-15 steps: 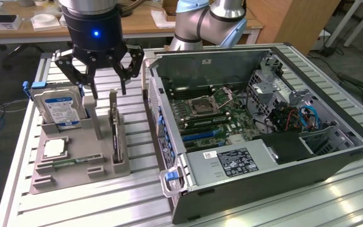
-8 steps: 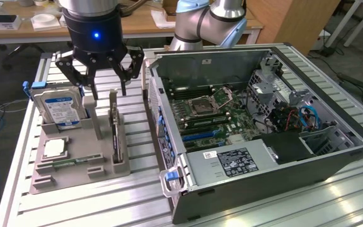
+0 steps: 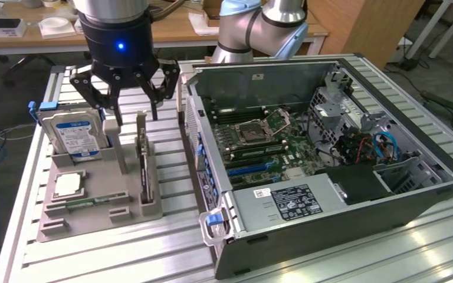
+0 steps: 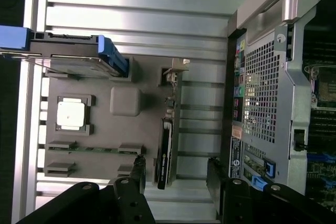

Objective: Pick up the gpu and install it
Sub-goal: 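Pick up the gpu and move the gpu toward the slot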

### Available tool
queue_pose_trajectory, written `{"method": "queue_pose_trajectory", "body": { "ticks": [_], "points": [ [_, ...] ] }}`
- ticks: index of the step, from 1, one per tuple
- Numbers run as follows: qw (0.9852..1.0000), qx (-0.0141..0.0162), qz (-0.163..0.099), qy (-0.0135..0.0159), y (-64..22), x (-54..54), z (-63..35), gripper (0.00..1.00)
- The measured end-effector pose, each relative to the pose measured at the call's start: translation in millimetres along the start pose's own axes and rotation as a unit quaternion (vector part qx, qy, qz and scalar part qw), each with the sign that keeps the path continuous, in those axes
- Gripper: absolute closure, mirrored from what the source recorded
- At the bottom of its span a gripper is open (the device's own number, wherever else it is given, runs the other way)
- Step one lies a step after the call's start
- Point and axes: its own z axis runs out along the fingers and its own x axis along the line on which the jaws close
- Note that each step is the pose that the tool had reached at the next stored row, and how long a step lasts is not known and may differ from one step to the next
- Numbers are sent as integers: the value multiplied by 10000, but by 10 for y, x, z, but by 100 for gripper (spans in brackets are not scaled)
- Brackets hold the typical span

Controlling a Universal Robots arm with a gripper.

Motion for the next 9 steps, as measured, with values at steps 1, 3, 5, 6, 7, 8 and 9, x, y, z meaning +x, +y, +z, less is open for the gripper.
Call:
{"method": "queue_pose_trajectory", "body": {
  "ticks": [1,3,5,6,7,8,9],
  "points": [
    [10000,0,0,0,0,0,3,41],
    [10000,0,0,0,-2,0,10,41],
    [10000,0,0,0,-3,0,17,41],
    [10000,0,0,0,-4,1,20,41],
    [10000,0,0,0,-4,1,23,41],
    [10000,0,0,0,-5,1,27,41],
    [10000,0,-1,0,-8,1,31,41]
  ]
}}
